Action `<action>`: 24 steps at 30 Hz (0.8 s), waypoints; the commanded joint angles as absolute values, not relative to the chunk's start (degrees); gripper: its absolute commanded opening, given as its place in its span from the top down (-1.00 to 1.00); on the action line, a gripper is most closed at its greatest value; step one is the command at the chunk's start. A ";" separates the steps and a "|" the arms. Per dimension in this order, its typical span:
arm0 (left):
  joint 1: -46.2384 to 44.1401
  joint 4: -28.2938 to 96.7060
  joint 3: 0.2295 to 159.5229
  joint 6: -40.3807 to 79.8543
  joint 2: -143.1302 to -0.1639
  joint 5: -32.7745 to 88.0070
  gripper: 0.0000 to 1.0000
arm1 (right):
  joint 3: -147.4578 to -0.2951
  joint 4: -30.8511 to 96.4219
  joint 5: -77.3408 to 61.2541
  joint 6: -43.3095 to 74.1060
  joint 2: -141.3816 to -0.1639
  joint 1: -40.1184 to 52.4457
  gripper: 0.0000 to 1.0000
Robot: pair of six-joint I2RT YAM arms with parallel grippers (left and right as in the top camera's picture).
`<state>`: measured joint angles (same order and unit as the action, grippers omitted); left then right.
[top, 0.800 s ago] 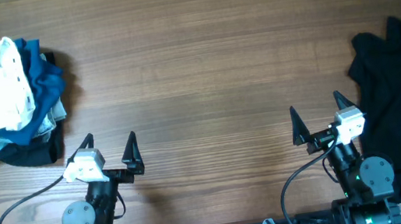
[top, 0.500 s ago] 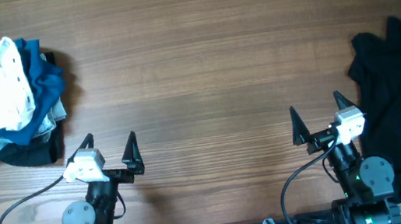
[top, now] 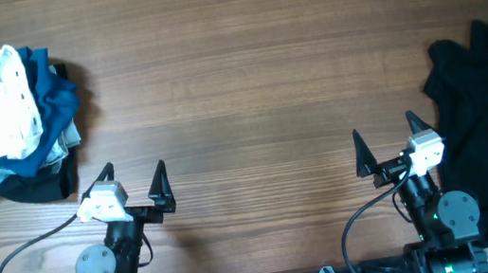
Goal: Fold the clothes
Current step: 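Move both grippers from rest toward the black T-shirt on the right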
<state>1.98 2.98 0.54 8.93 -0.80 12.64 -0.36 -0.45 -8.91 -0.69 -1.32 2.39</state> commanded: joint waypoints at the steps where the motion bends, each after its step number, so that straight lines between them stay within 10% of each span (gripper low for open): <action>1: 1.72 3.27 0.32 9.47 -0.27 11.90 -1.00 | -0.32 -0.71 -8.93 0.12 -1.67 2.00 -1.00; 24: 1.72 -5.89 8.14 6.33 -4.01 6.04 -1.00 | -12.14 -2.07 -16.34 19.49 -7.49 2.00 -1.00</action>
<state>1.98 -6.24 1.54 8.03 -1.04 11.29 -3.27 -2.11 -14.48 16.14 -2.85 2.39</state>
